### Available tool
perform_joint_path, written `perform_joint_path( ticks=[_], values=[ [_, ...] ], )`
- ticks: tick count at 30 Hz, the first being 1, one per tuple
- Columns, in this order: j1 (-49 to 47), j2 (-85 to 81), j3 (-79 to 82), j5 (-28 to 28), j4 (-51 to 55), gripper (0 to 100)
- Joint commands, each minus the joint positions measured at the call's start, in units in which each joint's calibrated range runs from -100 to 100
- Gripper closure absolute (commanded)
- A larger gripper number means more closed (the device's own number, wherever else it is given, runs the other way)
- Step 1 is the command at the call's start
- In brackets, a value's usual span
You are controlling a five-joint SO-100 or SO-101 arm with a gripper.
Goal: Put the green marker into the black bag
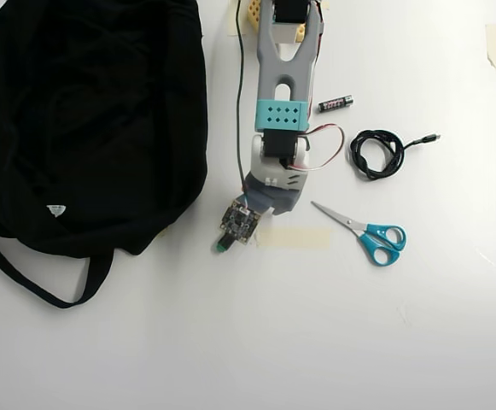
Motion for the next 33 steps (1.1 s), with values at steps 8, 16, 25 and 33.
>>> perform_joint_path(
  ticks=[8, 16, 25, 33],
  values=[
    [0.3, -0.1, -0.6, 0.3, 0.0, 81],
    [0.3, -0.1, 1.1, 0.3, 0.0, 81],
    [0.3, -0.2, 1.1, 0.7, 0.0, 81],
    [0.7, -0.2, 1.2, 1.3, 0.1, 81]
  ],
)
